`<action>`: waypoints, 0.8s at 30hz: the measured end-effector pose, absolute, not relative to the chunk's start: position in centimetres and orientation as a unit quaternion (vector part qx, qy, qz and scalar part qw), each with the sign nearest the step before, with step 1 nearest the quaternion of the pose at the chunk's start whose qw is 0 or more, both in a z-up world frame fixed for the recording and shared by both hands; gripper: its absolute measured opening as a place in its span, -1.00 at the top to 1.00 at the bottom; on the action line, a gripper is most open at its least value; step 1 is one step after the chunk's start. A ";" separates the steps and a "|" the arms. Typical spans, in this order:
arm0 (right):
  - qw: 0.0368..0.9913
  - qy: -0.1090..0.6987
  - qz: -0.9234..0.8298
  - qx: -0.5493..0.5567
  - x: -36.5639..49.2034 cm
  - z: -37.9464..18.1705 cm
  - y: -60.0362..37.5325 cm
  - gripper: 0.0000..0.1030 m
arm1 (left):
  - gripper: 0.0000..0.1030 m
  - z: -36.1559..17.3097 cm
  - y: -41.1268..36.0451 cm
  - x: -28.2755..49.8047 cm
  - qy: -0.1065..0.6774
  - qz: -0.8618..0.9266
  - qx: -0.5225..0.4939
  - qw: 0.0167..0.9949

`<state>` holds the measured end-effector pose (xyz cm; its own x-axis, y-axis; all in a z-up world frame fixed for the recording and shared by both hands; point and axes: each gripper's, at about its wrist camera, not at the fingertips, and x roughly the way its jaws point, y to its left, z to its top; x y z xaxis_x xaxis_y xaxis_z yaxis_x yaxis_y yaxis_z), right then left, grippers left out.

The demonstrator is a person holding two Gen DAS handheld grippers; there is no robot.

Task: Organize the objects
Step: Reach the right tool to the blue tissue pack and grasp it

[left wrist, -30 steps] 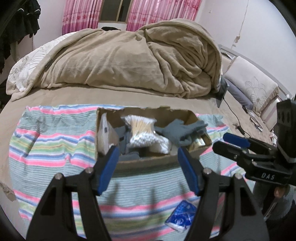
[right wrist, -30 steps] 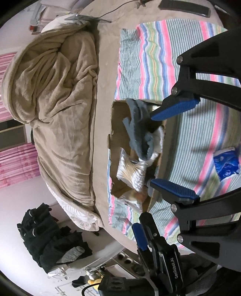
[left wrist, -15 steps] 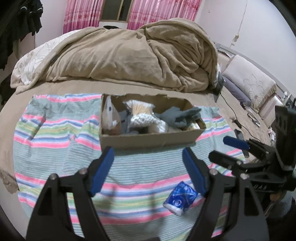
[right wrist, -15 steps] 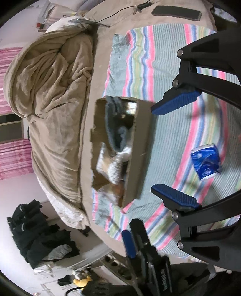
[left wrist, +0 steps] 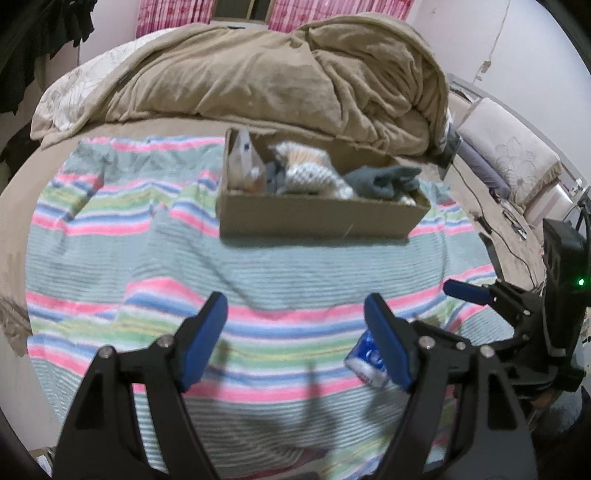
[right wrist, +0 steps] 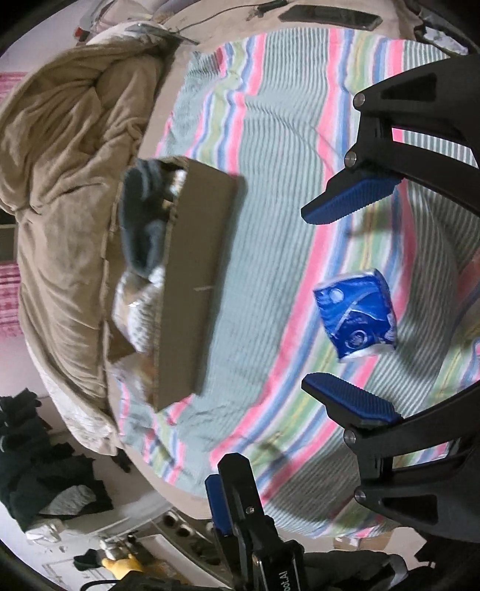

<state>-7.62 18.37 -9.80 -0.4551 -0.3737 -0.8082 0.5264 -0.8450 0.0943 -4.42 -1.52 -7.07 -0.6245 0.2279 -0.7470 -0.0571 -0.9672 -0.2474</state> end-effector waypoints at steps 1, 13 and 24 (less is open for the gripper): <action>0.267 0.088 -0.846 0.453 -7.6 -10.2 18.2 -0.65 | -0.51 -7.3 -1.5 -4.4 -0.101 0.895 -0.428 0.080; 0.268 0.147 -0.815 0.492 -7.0 -15.1 16.5 -0.66 | -0.51 -10.8 -1.7 -3.4 -0.103 0.874 -0.468 0.082; 0.260 0.241 -0.803 0.480 -5.3 -17.2 13.9 -0.65 | -0.51 -12.1 -2.2 -3.0 -0.111 0.865 -0.483 0.079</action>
<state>-5.32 13.95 -17.22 -0.4043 -0.1874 -0.8952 0.6489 -0.7486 -0.1364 -3.00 -2.21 -12.09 -0.5217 0.2436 -0.8176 -0.0291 -0.9629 -0.2683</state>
